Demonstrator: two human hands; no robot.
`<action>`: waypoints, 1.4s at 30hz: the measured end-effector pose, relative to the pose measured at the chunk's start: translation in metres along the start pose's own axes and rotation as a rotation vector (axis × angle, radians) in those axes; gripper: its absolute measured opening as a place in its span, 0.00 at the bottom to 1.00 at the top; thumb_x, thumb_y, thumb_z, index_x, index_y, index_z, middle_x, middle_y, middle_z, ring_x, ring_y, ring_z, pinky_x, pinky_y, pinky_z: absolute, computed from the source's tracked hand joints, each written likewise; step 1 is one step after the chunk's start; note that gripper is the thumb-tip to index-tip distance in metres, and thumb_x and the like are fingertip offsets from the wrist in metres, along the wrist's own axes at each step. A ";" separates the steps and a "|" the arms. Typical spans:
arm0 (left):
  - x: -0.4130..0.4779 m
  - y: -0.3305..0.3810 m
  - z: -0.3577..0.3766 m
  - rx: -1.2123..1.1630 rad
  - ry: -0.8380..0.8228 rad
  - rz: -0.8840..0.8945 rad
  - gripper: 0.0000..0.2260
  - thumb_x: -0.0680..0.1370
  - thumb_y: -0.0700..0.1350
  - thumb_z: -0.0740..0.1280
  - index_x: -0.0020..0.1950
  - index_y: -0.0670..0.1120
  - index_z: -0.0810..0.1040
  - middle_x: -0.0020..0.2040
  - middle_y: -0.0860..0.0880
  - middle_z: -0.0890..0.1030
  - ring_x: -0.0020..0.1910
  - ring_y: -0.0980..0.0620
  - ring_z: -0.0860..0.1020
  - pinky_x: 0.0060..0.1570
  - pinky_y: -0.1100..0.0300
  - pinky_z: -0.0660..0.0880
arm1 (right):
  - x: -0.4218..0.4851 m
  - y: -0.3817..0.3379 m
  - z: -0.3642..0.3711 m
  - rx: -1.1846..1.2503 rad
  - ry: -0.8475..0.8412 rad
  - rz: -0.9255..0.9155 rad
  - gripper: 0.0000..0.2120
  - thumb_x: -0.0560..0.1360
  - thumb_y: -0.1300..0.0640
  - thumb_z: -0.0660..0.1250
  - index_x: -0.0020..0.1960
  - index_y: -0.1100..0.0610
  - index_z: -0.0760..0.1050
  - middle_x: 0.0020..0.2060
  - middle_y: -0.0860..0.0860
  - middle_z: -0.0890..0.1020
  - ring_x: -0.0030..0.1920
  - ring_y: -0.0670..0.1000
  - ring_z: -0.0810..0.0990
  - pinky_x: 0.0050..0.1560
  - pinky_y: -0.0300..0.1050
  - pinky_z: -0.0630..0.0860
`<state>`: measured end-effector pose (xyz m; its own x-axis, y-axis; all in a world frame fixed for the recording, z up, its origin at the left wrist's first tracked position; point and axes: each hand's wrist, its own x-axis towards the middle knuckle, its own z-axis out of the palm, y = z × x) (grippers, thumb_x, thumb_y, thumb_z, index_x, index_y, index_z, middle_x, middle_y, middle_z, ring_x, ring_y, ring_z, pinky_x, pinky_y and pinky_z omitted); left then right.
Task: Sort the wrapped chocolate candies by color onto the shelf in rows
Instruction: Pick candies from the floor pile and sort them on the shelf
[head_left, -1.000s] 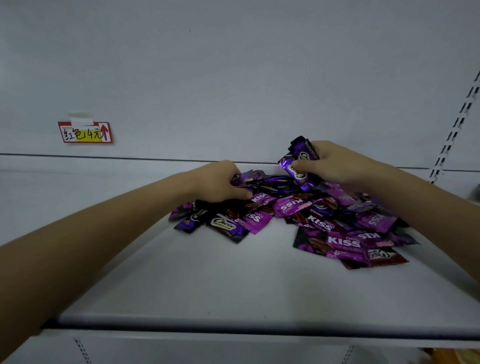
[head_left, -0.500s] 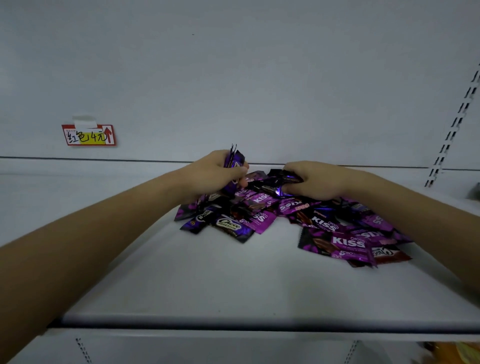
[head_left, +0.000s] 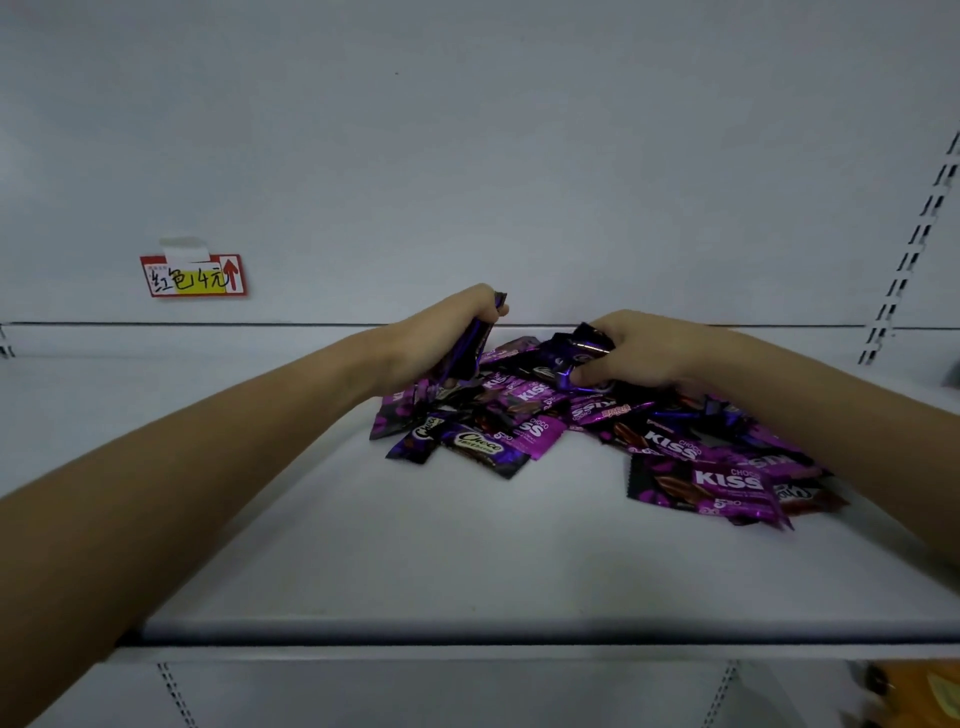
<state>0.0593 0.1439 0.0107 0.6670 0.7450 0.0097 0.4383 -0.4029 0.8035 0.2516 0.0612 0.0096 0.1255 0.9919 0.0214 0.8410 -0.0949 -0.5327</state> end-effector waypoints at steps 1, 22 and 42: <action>0.002 0.002 -0.002 -0.019 0.019 -0.028 0.10 0.69 0.50 0.65 0.40 0.46 0.69 0.35 0.49 0.68 0.32 0.52 0.69 0.35 0.61 0.66 | -0.001 0.002 0.001 0.031 0.033 -0.022 0.07 0.73 0.56 0.71 0.48 0.59 0.78 0.37 0.52 0.81 0.36 0.52 0.78 0.37 0.42 0.71; -0.026 0.015 0.017 0.429 0.443 0.117 0.14 0.78 0.53 0.65 0.45 0.45 0.65 0.35 0.51 0.80 0.28 0.57 0.77 0.23 0.72 0.66 | -0.007 0.026 -0.010 -0.211 0.220 -0.254 0.12 0.80 0.48 0.58 0.48 0.57 0.63 0.36 0.50 0.71 0.38 0.52 0.69 0.36 0.46 0.61; -0.385 -0.025 0.084 0.604 1.129 -0.385 0.18 0.77 0.56 0.64 0.58 0.43 0.68 0.45 0.44 0.79 0.30 0.51 0.78 0.23 0.58 0.73 | -0.195 -0.087 0.115 -0.068 0.090 -1.060 0.13 0.80 0.53 0.58 0.59 0.61 0.64 0.41 0.53 0.72 0.37 0.56 0.72 0.35 0.50 0.67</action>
<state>-0.1579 -0.1776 -0.0636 -0.2900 0.7742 0.5626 0.8761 -0.0219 0.4817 0.0936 -0.1141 -0.0457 -0.6512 0.5614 0.5106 0.5712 0.8056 -0.1573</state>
